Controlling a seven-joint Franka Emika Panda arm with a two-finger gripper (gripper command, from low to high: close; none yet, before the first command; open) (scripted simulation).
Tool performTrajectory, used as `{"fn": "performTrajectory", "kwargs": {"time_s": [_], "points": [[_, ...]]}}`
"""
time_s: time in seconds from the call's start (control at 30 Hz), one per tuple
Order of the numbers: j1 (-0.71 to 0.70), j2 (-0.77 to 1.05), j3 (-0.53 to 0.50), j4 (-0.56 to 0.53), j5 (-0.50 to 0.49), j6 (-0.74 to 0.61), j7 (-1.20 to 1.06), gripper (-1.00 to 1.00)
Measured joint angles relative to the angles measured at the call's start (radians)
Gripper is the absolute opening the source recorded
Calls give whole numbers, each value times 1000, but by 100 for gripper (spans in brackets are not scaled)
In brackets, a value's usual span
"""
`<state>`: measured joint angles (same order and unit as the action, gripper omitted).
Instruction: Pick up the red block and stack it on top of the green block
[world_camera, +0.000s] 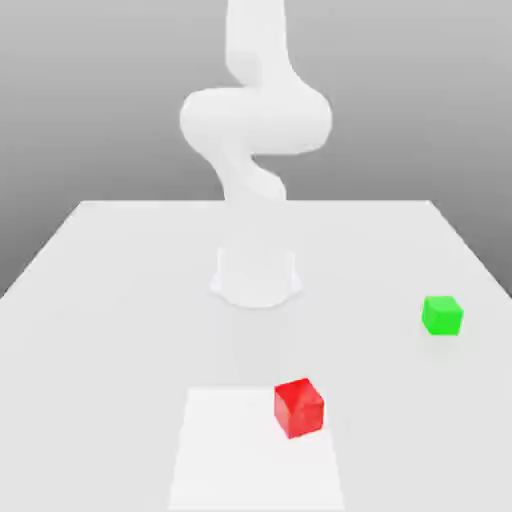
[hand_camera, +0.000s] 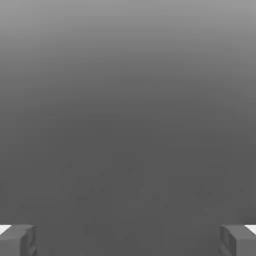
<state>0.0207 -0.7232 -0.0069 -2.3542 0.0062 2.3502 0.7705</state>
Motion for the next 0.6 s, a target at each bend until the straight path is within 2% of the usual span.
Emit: {"fn": "performTrajectory", "kwargs": {"time_s": [0.4,0.6], "points": [[97,444,-6,-294,27,282,-161,0],[131,673,7,-442,3,429,-215,0]]}}
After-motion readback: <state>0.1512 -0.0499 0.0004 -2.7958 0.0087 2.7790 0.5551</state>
